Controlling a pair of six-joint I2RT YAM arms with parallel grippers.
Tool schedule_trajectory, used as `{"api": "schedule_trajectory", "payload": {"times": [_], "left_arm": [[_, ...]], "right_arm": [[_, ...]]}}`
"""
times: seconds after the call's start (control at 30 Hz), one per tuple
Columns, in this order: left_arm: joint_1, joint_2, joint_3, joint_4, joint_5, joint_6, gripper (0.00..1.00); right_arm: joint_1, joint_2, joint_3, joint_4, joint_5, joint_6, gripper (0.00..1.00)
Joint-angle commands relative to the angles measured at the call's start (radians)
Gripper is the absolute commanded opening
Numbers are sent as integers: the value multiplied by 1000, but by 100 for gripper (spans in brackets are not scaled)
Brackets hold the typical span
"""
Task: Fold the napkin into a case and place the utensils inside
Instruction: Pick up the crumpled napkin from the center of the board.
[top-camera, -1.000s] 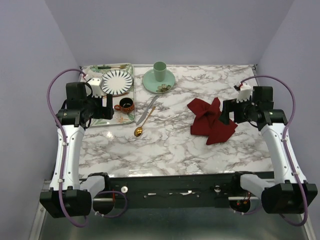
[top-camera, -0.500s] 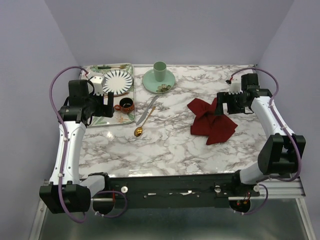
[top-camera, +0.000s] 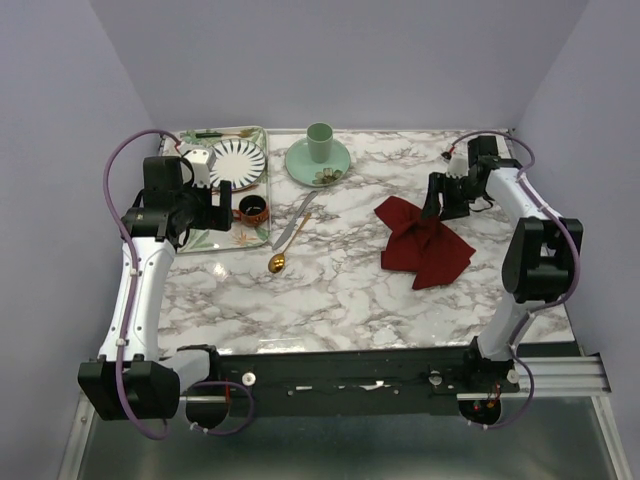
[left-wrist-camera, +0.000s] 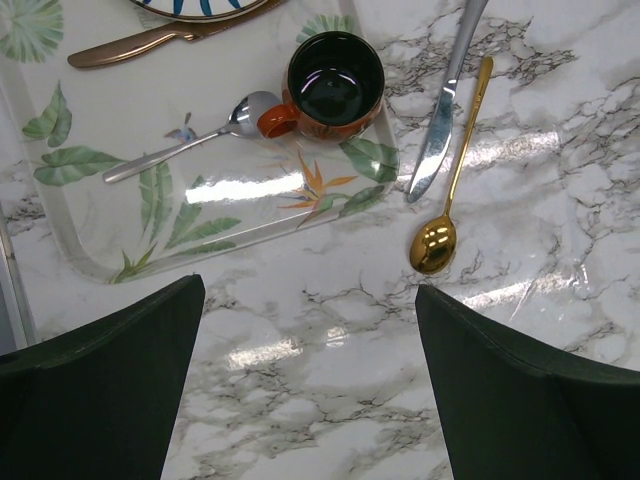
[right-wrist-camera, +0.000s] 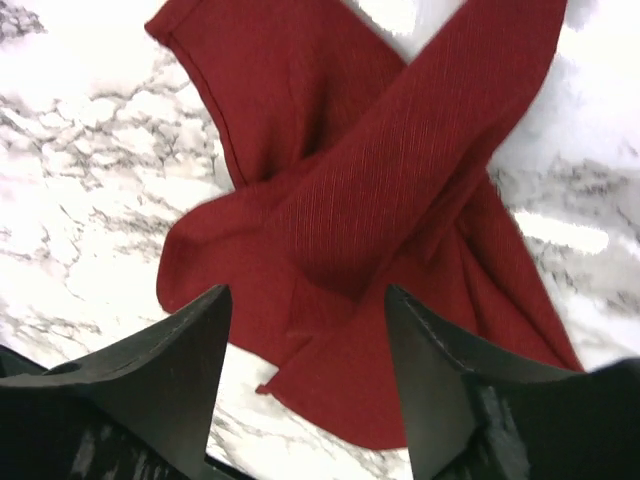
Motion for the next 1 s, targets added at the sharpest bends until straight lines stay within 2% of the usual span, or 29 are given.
{"api": "schedule_trajectory", "payload": {"times": [0.0, 0.03, 0.07, 0.1, 0.2, 0.33, 0.4, 0.57, 0.7, 0.8, 0.87, 0.9, 0.97], "left_arm": [[-11, 7, 12, 26, 0, -13, 99], [-11, 10, 15, 27, 2, -11, 99], [-11, 12, 23, 24, 3, -8, 99], [-12, 16, 29, 24, 3, -2, 99], [-14, 33, 63, 16, 9, 10, 99], [-20, 56, 105, 7, 29, 20, 99], [-20, 73, 121, 9, 54, 20, 99], [-145, 133, 165, 18, 63, 1, 99], [-225, 217, 220, 32, 58, -11, 99], [-280, 301, 285, 29, 68, -10, 99], [-308, 344, 331, 19, 65, 3, 99], [-339, 381, 342, 19, 68, 9, 98], [-362, 418, 371, 25, 93, 20, 97]], "right_arm": [[15, 86, 82, 20, -84, 29, 43], [16, 95, 91, 20, -94, 29, 36], [18, 101, 113, 14, -124, 26, 21], [19, 106, 133, 5, -135, 23, 1], [21, 89, 171, -27, -195, 2, 1], [25, -47, 118, -15, -308, -49, 1], [82, -153, 55, -12, -331, -95, 0], [208, -337, -80, -70, -397, -271, 1], [401, -486, -224, -122, -343, -432, 0], [429, -555, -321, -146, -307, -507, 1], [429, -554, -318, -191, -261, -527, 14], [426, -549, -315, -211, -209, -527, 39], [410, -563, -315, -218, -193, -512, 60]]}}
